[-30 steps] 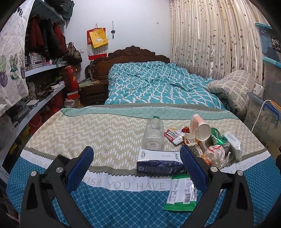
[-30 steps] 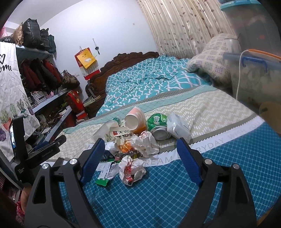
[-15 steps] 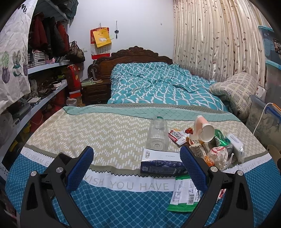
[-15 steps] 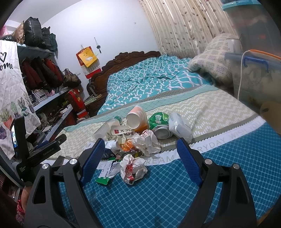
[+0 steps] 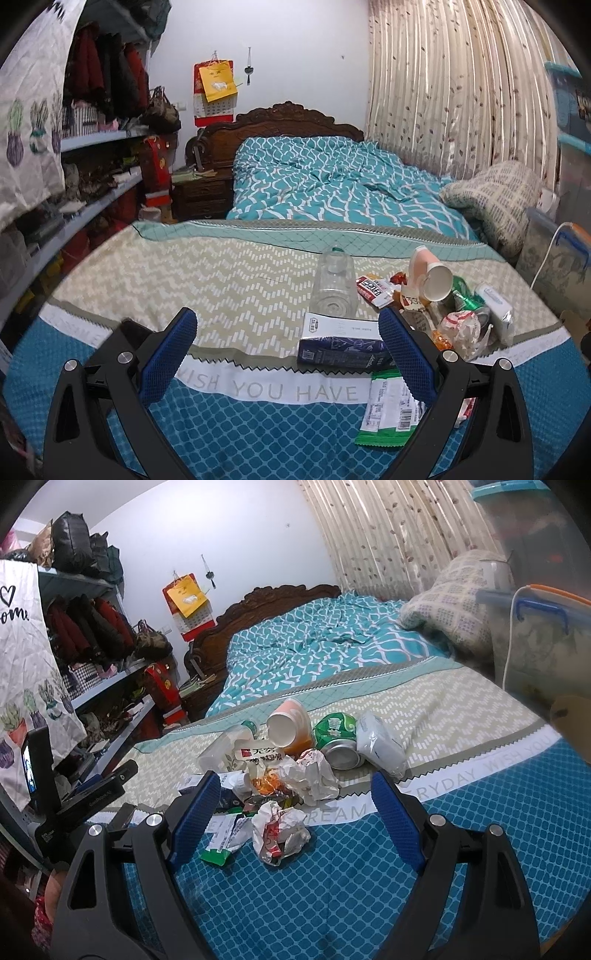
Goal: Collect trash
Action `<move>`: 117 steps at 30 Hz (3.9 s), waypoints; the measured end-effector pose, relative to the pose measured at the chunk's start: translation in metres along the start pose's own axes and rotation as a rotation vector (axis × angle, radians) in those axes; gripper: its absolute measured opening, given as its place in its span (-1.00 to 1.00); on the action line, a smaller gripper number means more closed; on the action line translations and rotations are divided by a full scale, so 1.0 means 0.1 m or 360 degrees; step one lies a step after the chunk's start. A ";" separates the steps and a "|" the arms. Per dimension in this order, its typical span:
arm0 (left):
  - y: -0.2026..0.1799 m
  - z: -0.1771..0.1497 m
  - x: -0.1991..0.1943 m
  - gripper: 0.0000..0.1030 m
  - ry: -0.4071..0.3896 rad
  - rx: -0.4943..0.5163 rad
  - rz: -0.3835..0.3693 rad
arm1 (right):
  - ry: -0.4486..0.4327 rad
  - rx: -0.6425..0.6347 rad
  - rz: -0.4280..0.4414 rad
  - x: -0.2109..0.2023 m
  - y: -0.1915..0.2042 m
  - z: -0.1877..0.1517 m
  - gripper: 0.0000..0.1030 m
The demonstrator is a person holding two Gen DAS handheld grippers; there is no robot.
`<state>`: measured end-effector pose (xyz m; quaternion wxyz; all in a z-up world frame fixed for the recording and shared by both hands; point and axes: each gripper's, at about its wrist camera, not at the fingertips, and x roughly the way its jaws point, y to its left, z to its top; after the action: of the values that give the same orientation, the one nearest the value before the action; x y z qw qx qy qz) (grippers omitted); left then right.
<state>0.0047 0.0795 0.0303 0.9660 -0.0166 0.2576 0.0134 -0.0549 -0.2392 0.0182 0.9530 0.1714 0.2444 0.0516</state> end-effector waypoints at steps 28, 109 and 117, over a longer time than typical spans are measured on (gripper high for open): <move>-0.64 -0.71 0.72 -0.52 0.0641 0.0247 -0.0601 | 0.0807 0.0069 0.0350 1.51 -0.05 -0.45 -0.05; -2.14 -0.33 1.48 -0.42 0.0696 0.0573 -0.0788 | 0.0322 0.0241 -0.0084 0.55 -1.90 0.37 -0.22; -2.08 -0.28 1.02 -0.43 0.0685 0.0487 -0.1066 | 0.0300 0.0476 -0.0137 0.19 -2.26 -0.01 -0.22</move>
<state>0.0869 -0.1275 -0.0395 0.8326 0.0418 0.4327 -0.3433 -0.0357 -0.4466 -0.0709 0.8911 0.2952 0.3446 -0.0104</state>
